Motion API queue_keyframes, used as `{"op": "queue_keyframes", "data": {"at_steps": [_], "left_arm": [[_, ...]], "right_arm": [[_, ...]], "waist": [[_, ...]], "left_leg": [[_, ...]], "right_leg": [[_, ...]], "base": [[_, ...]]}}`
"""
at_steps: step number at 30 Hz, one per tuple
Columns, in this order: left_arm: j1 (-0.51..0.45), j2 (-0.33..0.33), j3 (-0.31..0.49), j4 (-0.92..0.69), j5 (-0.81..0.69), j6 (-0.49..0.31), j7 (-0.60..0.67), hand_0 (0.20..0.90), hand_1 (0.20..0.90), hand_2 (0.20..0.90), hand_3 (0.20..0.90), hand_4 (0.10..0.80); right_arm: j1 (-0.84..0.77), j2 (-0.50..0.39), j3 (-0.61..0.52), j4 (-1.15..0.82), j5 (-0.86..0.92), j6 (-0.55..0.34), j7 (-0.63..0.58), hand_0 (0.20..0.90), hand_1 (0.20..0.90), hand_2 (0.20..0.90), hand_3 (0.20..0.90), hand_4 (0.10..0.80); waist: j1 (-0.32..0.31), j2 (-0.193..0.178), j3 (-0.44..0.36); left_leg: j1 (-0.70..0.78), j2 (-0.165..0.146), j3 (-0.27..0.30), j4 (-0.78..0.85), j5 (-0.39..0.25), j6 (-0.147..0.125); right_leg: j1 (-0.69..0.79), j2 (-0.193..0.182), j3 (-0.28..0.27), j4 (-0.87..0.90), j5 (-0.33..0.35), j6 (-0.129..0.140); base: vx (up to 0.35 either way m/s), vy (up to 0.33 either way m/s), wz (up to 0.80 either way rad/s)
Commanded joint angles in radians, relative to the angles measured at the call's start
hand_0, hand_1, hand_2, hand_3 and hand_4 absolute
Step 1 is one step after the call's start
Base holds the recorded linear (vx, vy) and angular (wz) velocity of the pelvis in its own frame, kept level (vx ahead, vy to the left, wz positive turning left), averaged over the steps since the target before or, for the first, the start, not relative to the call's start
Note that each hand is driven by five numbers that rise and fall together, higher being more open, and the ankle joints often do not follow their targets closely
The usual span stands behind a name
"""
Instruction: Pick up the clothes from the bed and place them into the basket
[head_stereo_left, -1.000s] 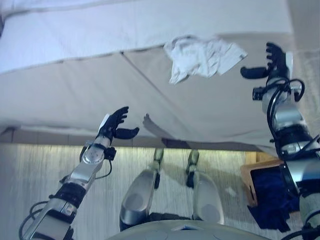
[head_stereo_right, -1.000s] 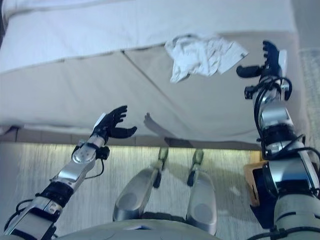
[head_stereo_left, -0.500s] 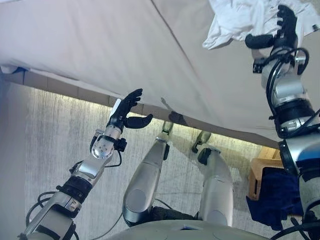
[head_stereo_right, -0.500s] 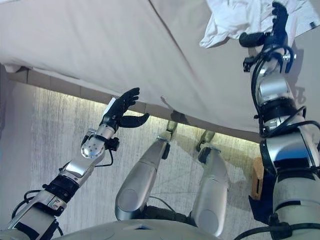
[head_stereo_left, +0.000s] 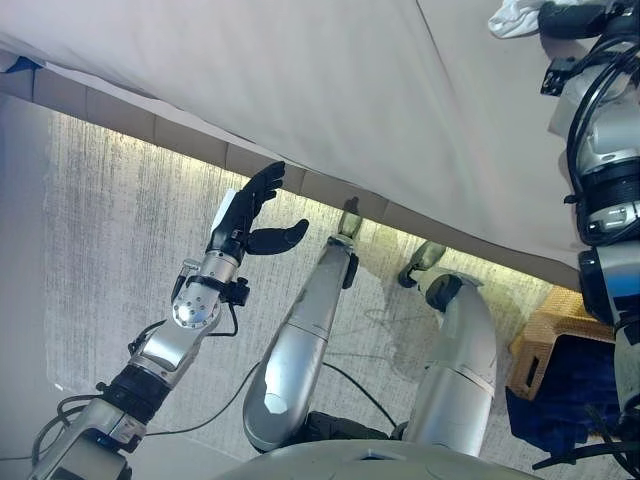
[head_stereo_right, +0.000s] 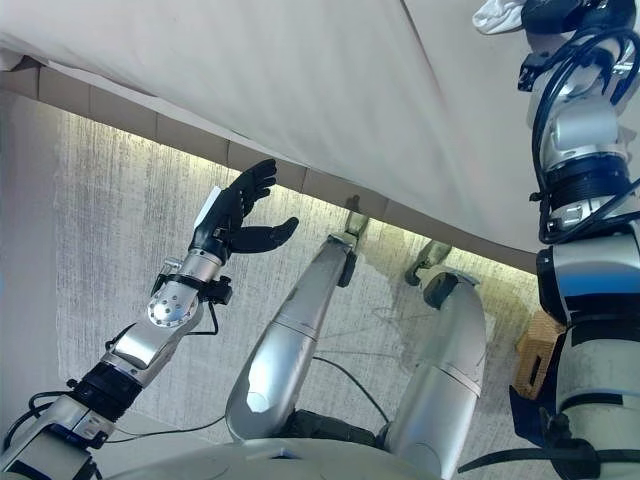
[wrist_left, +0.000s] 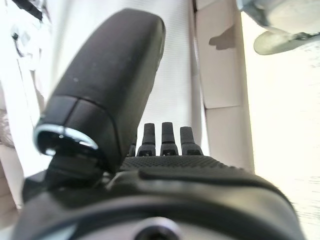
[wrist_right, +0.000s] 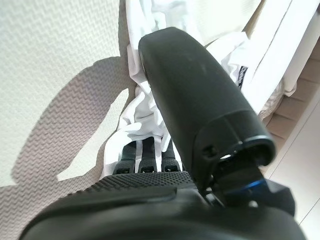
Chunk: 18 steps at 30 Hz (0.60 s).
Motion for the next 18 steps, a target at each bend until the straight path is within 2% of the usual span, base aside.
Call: {"op": "queue_keyframes", "data": {"at_steps": [1, 3, 4, 5, 12, 18], "left_arm": [[0.048, -0.01, 0.079, -0.13, -0.028, -0.124, 0.025, 0.9, 0.9, 0.9, 0.9, 0.8], [0.052, -0.001, 0.094, -0.13, -0.039, -0.124, 0.017, 0.9, 0.9, 0.9, 0.9, 0.8], [0.056, -0.001, 0.097, -0.129, -0.04, -0.125, 0.017, 0.9, 0.9, 0.9, 0.9, 0.8], [0.062, 0.0, 0.101, -0.133, -0.041, -0.122, 0.015, 0.9, 0.9, 0.9, 0.9, 0.8], [0.086, 0.021, 0.121, -0.133, -0.053, -0.155, 0.007, 0.9, 0.9, 0.9, 0.9, 0.8], [0.103, 0.033, 0.125, -0.139, -0.043, -0.151, 0.017, 0.9, 0.9, 0.9, 0.9, 0.8]], "right_arm": [[-0.073, -0.161, 0.098, 0.007, 0.025, 0.023, 0.043, 0.9, 0.9, 0.9, 0.9, 0.8], [-0.089, -0.173, 0.123, 0.022, 0.017, 0.041, 0.089, 0.766, 0.766, 0.766, 0.744, 0.644], [-0.097, -0.178, 0.139, 0.029, 0.012, 0.046, 0.103, 0.389, 0.389, 0.389, 0.304, 0.204], [-0.105, -0.183, 0.156, 0.039, 0.012, 0.042, 0.114, 0.3, 0.3, 0.3, 0.2, 0.1], [-0.127, -0.195, 0.185, 0.075, 0.015, 0.018, 0.111, 0.3, 0.3, 0.3, 0.2, 0.1], [-0.113, -0.186, 0.19, 0.092, -0.005, 0.009, 0.14, 0.3, 0.3, 0.3, 0.2, 0.1]], "waist": [[0.015, 0.061, -0.05], [0.016, 0.059, -0.05], [0.015, 0.058, -0.05], [0.016, 0.058, -0.05], [0.022, 0.056, -0.05], [0.029, 0.038, -0.05]], "left_leg": [[0.016, 0.033, 0.082, 0.011, -0.076, 0.023], [0.0, 0.037, 0.082, 0.025, -0.078, 0.022], [-0.004, 0.04, 0.082, 0.029, -0.077, 0.019], [-0.009, 0.041, 0.081, 0.034, -0.076, 0.016], [0.02, 0.051, 0.082, 0.015, -0.069, 0.011], [0.141, 0.064, 0.083, -0.066, -0.054, -0.008]], "right_leg": [[0.019, 0.066, -0.004, 0.1, -0.072, -0.009], [0.006, 0.064, -0.002, 0.111, -0.073, -0.01], [0.003, 0.067, 0.0, 0.114, -0.074, -0.01], [-0.001, 0.069, 0.001, 0.12, -0.074, -0.011], [0.032, 0.078, -0.015, 0.099, -0.064, -0.007], [0.161, 0.093, -0.049, 0.014, -0.044, 0.002]], "base": [[0.0, 0.0, 0.0], [-0.01, -0.008, 0.02], [-0.016, -0.006, 0.04], [-0.009, -0.002, 0.04], [-0.007, -0.006, -0.01], [-0.015, -0.007, -0.07]]}}
